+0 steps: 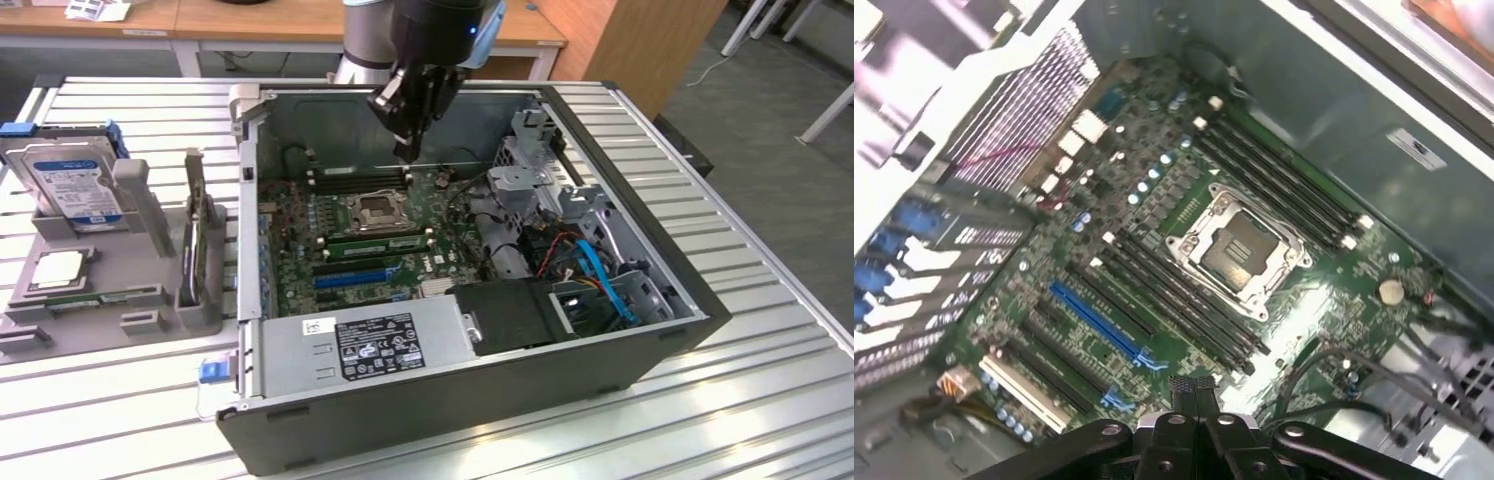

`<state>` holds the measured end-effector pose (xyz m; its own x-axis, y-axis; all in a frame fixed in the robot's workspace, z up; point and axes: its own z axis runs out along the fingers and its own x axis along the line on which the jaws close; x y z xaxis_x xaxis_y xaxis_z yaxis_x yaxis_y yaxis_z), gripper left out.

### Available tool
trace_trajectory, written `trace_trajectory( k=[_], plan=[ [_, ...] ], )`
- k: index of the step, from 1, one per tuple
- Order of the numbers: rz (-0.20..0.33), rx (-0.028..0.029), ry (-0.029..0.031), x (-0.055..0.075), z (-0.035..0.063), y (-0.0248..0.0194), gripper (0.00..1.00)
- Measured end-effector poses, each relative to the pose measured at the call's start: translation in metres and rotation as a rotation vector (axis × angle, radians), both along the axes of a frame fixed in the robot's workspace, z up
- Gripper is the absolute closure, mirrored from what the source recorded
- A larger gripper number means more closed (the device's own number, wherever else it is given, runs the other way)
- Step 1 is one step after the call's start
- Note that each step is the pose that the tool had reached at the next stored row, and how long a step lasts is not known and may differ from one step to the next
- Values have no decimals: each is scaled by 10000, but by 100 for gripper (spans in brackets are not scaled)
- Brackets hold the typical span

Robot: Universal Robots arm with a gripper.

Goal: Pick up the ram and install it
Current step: 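Press down the ram until it locks into place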

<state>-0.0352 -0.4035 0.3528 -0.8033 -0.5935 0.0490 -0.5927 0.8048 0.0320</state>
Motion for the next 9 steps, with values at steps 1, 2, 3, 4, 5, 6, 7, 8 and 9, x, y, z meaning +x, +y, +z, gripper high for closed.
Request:
trace_trajectory(
  k=[1, 2, 3, 4, 5, 6, 7, 8, 9],
  plan=[
    [-178, 1, 0, 0, 0, 0, 89],
    [-357, 0, 0, 0, 0, 0, 89],
    [-535, 0, 0, 0, 0, 0, 89],
    [-716, 0, 0, 0, 0, 0, 89],
    [-904, 0, 0, 0, 0, 0, 89],
    [-1082, 0, 0, 0, 0, 0, 89],
    [-1262, 0, 0, 0, 0, 0, 89],
    [-1439, 0, 0, 0, 0, 0, 89],
    [-1619, -1, 0, 0, 0, 0, 89]
  ],
)
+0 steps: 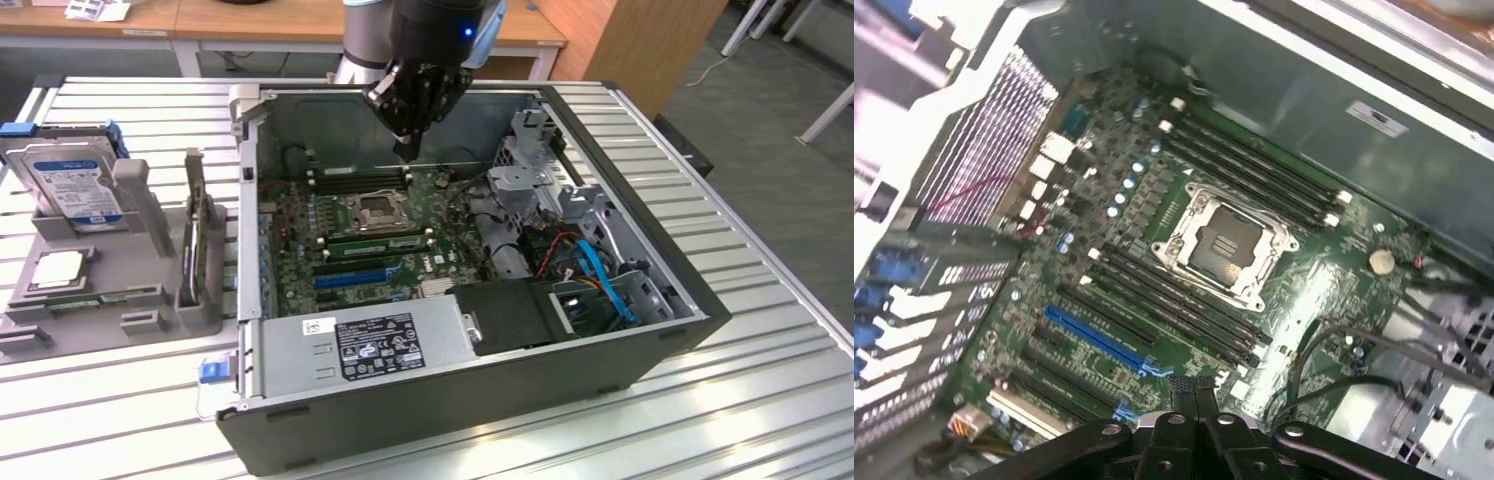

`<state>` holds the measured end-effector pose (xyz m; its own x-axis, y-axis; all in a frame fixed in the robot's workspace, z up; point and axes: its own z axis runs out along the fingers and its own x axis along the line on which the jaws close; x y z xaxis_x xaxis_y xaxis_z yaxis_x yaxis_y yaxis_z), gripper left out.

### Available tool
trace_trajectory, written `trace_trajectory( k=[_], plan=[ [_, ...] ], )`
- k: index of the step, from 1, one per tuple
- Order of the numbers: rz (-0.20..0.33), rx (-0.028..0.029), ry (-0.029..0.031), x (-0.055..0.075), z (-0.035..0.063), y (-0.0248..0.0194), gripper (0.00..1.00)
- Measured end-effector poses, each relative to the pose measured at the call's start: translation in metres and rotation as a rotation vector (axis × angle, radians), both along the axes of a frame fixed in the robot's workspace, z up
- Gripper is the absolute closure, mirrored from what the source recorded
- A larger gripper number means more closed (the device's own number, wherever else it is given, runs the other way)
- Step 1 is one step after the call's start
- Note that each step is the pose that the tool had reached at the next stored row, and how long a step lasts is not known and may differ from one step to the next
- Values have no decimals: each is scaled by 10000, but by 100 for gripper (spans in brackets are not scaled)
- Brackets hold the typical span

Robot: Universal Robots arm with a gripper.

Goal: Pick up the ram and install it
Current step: 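Press down the ram until it locks into place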

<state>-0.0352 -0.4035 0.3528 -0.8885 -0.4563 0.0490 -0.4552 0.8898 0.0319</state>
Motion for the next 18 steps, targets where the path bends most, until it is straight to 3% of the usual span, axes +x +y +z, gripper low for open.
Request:
trace_trajectory(
  k=[18],
  plan=[
    [-3272, 0, 0, 0, -1, 0, 89]
  ],
)
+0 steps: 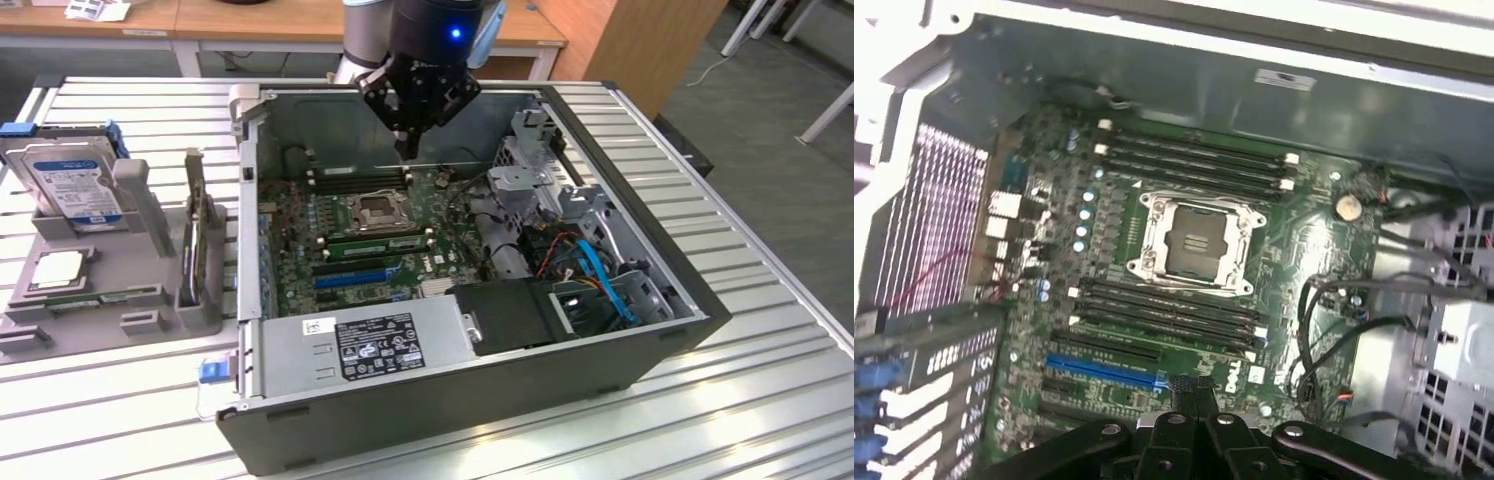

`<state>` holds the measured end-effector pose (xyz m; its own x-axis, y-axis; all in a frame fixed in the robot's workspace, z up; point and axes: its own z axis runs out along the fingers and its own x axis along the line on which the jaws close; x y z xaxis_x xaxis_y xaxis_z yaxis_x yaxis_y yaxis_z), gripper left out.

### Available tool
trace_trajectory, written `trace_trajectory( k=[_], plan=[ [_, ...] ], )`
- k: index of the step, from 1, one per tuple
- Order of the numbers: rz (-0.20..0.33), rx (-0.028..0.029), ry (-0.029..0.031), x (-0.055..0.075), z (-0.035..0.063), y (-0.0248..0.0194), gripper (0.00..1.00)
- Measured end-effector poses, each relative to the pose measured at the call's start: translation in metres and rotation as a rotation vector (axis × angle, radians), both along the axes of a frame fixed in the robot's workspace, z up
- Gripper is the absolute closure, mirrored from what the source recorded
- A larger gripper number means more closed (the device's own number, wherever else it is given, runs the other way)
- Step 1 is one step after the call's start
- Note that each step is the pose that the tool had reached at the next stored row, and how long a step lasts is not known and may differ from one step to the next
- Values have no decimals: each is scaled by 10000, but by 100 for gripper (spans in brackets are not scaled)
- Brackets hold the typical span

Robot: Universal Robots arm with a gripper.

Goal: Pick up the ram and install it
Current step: 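Press down the ram until it locks into place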

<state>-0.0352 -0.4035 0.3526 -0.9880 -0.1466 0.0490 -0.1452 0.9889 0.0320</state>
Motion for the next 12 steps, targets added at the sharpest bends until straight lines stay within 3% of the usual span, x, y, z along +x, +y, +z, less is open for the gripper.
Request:
trace_trajectory(
  k=[12],
  plan=[
    [-2185, 0, 0, 0, -1, 0, 89]
  ],
)
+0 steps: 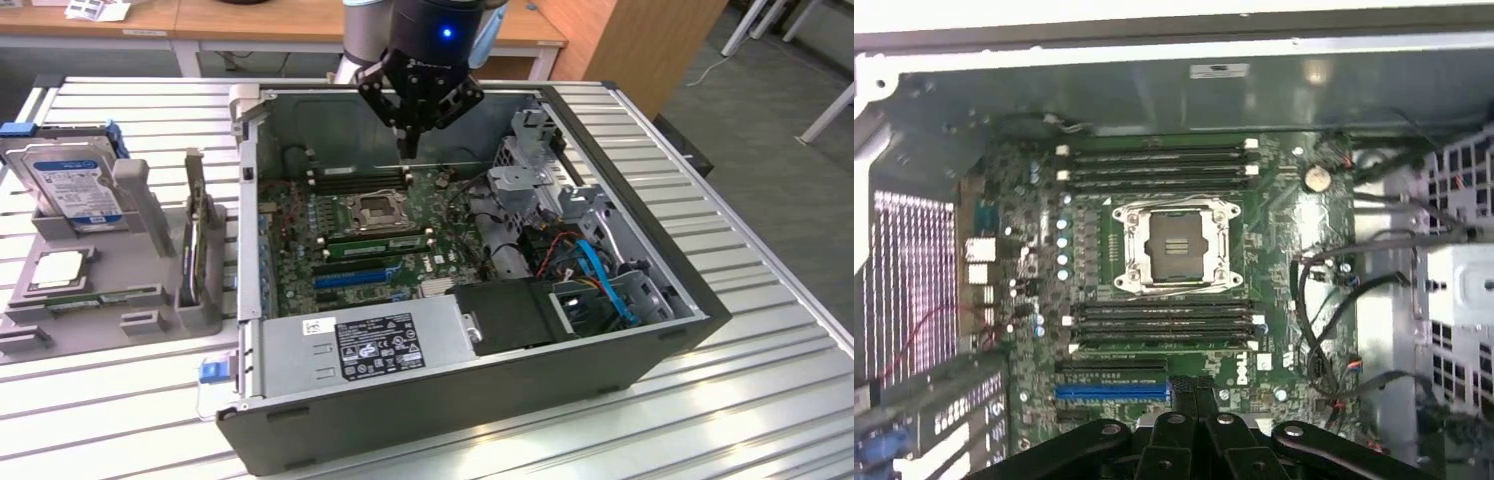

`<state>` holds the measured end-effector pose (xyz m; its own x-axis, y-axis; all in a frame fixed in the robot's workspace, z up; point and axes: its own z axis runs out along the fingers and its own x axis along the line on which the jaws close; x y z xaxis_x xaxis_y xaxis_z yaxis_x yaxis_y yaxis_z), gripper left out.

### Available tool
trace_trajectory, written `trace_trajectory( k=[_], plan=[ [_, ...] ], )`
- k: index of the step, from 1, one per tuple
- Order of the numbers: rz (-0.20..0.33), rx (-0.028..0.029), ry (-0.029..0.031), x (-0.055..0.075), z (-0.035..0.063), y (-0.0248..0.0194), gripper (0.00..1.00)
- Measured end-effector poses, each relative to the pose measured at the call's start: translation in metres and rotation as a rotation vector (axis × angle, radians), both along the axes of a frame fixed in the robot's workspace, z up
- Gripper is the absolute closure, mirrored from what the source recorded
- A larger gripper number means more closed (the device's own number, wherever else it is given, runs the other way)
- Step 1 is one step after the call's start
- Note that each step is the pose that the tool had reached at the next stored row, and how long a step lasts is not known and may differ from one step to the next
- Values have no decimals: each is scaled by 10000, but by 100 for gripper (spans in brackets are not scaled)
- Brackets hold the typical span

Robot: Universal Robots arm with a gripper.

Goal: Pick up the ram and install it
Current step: 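Press down the ram until it locks into place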

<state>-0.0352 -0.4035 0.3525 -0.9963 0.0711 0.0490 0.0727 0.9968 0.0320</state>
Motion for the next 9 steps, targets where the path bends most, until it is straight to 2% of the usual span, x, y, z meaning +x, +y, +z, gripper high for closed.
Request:
trace_trajectory(
  k=[3, 9],
  plan=[
    [-502, 1, 0, 0, -1, 0, 89],
    [-513, 0, 0, 0, -1, 0, 89]
  ],
)
